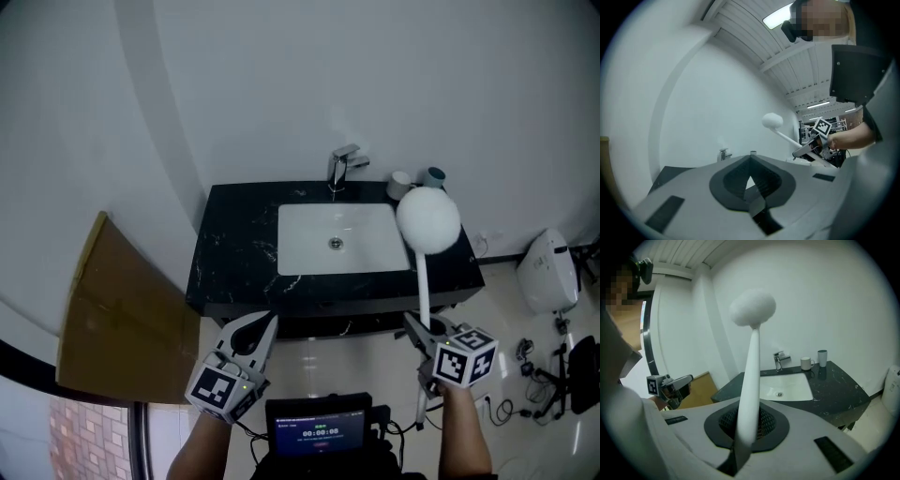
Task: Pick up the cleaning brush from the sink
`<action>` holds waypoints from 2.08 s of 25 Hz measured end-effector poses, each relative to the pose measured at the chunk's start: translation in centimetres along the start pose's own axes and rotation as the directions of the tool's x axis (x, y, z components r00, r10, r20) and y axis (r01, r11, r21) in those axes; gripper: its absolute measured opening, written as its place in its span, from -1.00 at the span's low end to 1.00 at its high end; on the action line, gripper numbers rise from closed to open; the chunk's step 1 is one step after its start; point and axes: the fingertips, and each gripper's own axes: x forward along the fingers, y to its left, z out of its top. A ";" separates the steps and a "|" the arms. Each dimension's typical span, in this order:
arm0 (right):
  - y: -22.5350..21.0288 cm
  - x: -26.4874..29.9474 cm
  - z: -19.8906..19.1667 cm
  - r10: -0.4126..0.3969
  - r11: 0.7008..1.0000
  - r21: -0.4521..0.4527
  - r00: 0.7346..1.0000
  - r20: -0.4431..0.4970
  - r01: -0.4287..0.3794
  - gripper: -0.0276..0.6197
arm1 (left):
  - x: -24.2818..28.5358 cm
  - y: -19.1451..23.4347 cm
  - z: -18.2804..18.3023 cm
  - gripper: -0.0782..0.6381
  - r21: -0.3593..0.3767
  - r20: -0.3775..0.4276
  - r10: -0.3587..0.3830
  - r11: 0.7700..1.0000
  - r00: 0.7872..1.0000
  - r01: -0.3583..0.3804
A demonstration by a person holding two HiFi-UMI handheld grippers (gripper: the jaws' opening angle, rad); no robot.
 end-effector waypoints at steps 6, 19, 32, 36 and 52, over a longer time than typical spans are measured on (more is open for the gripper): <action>2.8 -5.2 -0.7 -0.018 0.995 -0.092 0.985 0.174 0.034 -0.91 | -3.8 -3.2 0.3 -0.76 0.005 0.023 0.021 1.000 1.000 -0.021; -2.8 -12.3 1.5 -0.077 0.982 -0.131 0.921 0.382 0.136 -0.91 | 0.5 -8.2 -0.2 -0.76 -0.121 -0.043 0.165 0.978 0.985 -0.170; -3.8 -15.0 1.9 -0.085 0.974 -0.148 0.887 0.454 0.169 -0.91 | 0.8 -10.3 -0.9 -0.76 0.035 -0.095 0.279 0.960 0.956 -0.277; -3.6 -15.1 1.9 -0.088 0.973 -0.151 0.886 0.454 0.174 -0.91 | 0.8 -10.9 -0.3 -0.76 0.020 -0.089 0.263 0.965 0.961 -0.262; -3.8 -15.2 1.8 -0.103 0.972 -0.143 0.883 0.458 0.188 -0.91 | 0.3 -10.4 -0.5 -0.76 0.003 -0.091 0.268 0.963 0.959 -0.268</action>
